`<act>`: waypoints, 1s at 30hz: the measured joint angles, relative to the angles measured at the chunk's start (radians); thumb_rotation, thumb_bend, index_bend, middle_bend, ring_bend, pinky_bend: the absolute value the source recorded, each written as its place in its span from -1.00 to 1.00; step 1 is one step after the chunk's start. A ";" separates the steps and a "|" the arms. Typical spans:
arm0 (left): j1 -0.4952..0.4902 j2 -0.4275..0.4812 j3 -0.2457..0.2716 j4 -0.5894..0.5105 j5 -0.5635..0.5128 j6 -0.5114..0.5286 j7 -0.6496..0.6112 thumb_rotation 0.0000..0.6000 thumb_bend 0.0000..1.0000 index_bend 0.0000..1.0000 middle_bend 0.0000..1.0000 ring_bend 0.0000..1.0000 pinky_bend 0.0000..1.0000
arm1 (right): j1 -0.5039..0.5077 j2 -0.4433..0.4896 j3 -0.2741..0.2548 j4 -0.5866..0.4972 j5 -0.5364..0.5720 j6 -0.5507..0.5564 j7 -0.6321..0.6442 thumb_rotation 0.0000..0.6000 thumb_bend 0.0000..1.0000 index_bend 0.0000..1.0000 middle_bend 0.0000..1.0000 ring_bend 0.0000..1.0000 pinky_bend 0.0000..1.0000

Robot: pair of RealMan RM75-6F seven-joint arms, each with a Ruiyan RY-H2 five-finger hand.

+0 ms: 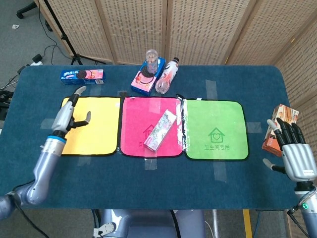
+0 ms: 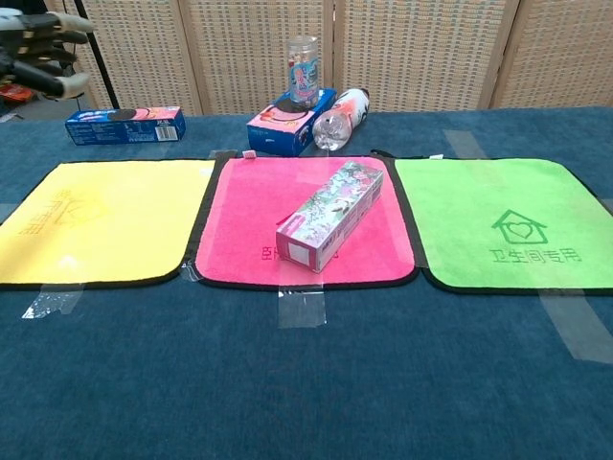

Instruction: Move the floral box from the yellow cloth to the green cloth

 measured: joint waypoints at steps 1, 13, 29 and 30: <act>0.027 0.024 0.017 -0.001 0.027 0.019 -0.005 1.00 0.03 -1.00 -1.00 -1.00 -1.00 | 0.016 0.005 0.000 -0.005 -0.011 -0.020 0.006 1.00 -1.00 -1.00 -1.00 -1.00 -1.00; 0.300 0.197 0.151 -0.014 0.220 0.295 -0.143 1.00 0.03 -1.00 -1.00 -1.00 -1.00 | 0.336 -0.037 0.012 -0.050 -0.158 -0.372 -0.009 1.00 -0.17 -0.81 -1.00 -1.00 -1.00; 0.362 0.244 0.178 -0.034 0.204 0.343 -0.157 1.00 0.03 -1.00 -1.00 -1.00 -1.00 | 0.716 -0.255 0.087 -0.051 0.054 -0.791 -0.272 1.00 1.00 -0.77 -1.00 -1.00 -1.00; 0.362 0.245 0.179 -0.034 0.203 0.342 -0.156 1.00 0.03 -1.00 -1.00 -1.00 -1.00 | 0.734 -0.279 0.092 -0.039 0.092 -0.800 -0.307 1.00 1.00 -0.77 -1.00 -1.00 -1.00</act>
